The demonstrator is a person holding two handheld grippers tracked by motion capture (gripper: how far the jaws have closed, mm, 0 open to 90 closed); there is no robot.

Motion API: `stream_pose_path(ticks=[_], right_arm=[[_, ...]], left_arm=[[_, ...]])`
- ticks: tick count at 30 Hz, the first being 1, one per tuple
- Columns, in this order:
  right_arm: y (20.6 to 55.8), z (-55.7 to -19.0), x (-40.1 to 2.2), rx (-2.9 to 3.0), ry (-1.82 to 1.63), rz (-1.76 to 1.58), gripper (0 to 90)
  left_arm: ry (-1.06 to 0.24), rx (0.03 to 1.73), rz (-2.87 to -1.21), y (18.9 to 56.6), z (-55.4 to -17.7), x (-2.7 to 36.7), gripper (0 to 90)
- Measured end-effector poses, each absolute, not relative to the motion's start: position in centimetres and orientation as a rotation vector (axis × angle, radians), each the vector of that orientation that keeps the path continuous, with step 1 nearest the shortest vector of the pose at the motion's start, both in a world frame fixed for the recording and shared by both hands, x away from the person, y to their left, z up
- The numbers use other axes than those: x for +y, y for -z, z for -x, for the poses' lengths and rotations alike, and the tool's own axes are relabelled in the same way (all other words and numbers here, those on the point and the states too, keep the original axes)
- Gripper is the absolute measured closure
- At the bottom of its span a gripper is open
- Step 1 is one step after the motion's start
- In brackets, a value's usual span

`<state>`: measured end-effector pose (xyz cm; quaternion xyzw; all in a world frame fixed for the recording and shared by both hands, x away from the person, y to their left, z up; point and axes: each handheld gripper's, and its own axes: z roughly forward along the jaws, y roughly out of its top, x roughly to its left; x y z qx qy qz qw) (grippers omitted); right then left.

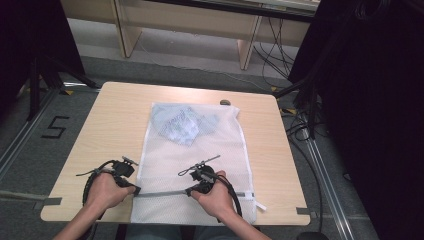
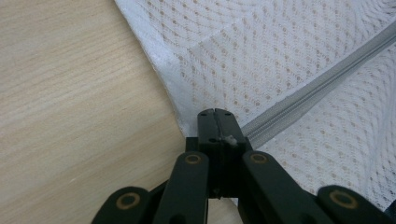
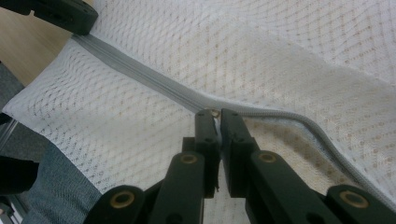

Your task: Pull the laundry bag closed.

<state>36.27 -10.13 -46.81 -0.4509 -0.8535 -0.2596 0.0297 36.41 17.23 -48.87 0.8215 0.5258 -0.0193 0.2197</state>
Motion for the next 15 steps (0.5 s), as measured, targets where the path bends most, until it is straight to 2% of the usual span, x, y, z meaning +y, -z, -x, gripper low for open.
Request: stream_pose_path(ticks=[15], right_arm=[[46.79, -36.15, -10.72, -2.602, 0.79, 1.434, 87.0]], left_arm=[[0.052, 1.454, -2.272, 48.88, -36.4, 17.23, 90.0]])
